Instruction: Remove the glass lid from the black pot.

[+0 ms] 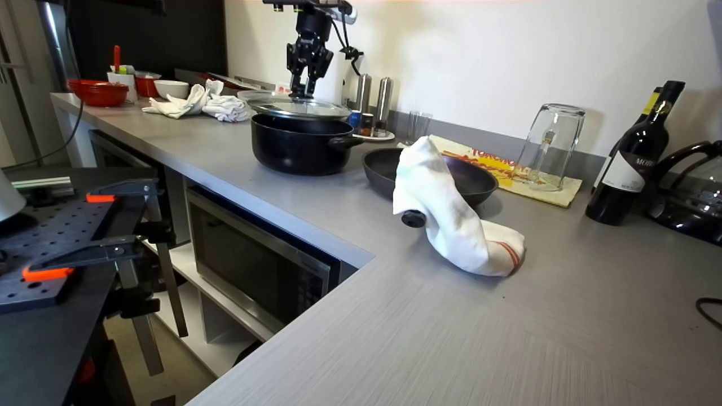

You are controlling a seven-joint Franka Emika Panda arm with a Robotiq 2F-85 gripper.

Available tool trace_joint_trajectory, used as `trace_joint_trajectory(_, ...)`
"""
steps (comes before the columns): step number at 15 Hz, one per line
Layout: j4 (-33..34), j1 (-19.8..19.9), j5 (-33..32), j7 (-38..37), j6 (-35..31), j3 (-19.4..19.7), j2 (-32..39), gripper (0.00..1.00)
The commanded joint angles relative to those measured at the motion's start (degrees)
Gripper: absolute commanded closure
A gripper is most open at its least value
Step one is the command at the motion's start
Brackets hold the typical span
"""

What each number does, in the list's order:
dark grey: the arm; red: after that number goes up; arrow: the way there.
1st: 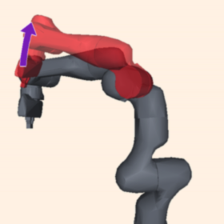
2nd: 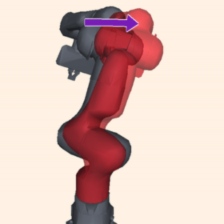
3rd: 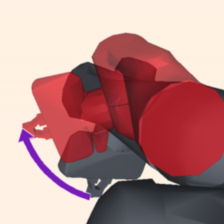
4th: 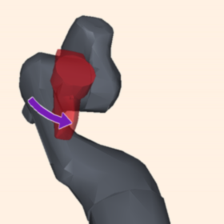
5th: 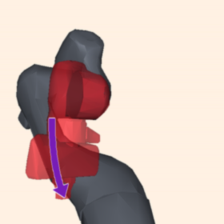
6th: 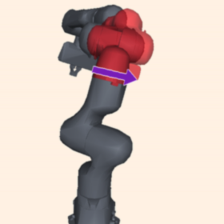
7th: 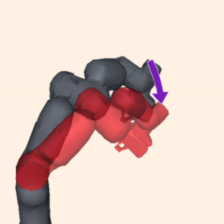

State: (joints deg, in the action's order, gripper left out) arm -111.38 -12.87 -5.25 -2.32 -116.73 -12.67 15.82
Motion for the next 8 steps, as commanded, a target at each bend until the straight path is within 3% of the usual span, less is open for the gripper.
trace_joint_trajectory(1,-0.72,-0.89,-0.20,-1.30,4.03,0.41,-5.27,0.75)
trace_joint_trajectory(8,-3.97,2.79,0.39,-0.98,5.72,3.67,-9.51,0.75)
